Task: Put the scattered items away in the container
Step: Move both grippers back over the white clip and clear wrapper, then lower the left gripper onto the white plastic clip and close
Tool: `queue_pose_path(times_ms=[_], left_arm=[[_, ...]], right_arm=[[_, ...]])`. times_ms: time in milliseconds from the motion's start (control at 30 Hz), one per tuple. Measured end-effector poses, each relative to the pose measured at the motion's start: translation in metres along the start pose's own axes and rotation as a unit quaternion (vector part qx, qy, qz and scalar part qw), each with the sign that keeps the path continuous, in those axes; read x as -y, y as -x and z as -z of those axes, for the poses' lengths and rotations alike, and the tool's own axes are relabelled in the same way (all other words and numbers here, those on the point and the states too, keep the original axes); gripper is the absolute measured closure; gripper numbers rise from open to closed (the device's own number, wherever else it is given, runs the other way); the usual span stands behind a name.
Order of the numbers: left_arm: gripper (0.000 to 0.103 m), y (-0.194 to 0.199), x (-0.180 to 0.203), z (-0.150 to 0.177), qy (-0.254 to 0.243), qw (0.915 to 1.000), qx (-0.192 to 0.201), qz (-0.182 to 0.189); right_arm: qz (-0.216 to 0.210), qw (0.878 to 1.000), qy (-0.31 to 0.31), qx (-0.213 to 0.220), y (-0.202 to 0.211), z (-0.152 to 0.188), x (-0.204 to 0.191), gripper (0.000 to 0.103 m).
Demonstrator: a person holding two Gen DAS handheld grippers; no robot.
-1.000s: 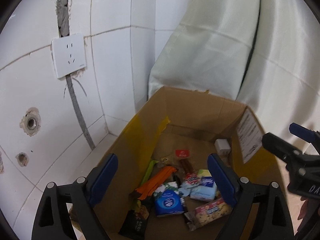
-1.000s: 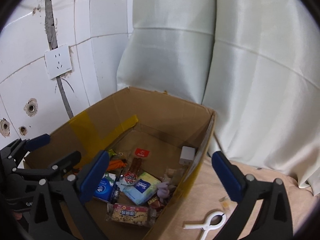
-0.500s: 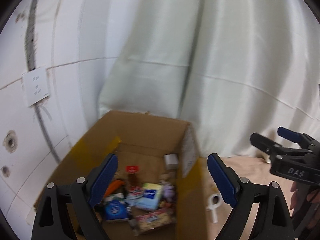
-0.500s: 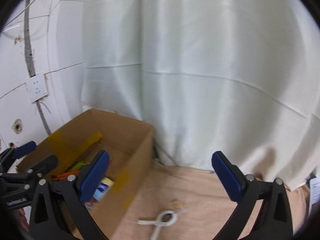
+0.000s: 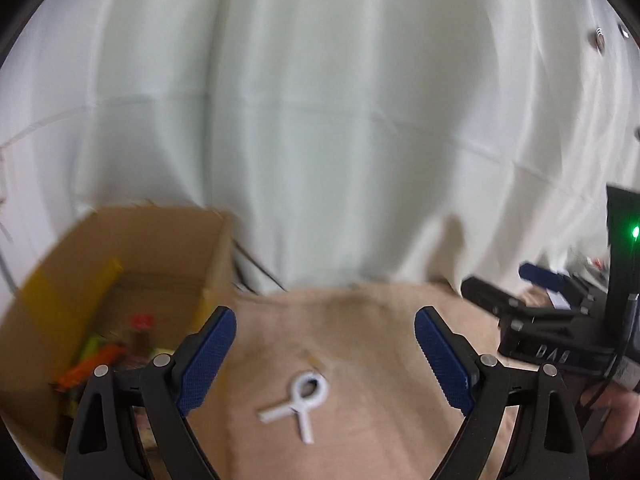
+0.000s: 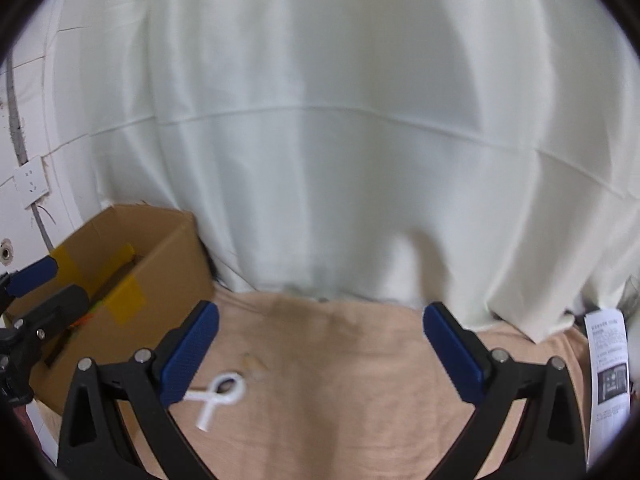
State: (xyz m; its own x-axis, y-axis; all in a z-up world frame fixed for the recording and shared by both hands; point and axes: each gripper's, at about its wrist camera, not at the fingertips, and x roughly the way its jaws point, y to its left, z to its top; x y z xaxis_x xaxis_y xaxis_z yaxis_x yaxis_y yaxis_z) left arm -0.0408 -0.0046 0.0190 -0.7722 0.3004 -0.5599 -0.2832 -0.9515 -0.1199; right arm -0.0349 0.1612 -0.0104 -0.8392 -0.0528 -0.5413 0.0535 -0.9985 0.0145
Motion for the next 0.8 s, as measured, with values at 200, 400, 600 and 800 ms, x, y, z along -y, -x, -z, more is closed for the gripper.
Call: queue_pose_path(times_ms=[200,400,600,800], left_arm=[[0.011,-0.043,0.019,0.027,-0.028,0.9981,-0.048,-0.027],[0.011,-0.09,0.019,0.057,-0.038,0.9926,-0.105,-0.048],[0.011,-0.118,0.007,0.076,-0.023,0.9889,-0.14,-0.045],[0.012,-0.135,-0.005,0.092,-0.008,0.9862,-0.156,-0.053]], right_arm=[[-0.013,0.999,-0.036,-0.023,-0.015,0.028,0.032,0.0],[-0.018,0.998,-0.034,-0.051,-0.037,0.044,0.037,0.0],[-0.029,0.996,-0.036,-0.071,-0.05,0.059,0.04,0.0],[-0.046,0.993,-0.037,-0.099,-0.066,0.074,0.038,0.0]])
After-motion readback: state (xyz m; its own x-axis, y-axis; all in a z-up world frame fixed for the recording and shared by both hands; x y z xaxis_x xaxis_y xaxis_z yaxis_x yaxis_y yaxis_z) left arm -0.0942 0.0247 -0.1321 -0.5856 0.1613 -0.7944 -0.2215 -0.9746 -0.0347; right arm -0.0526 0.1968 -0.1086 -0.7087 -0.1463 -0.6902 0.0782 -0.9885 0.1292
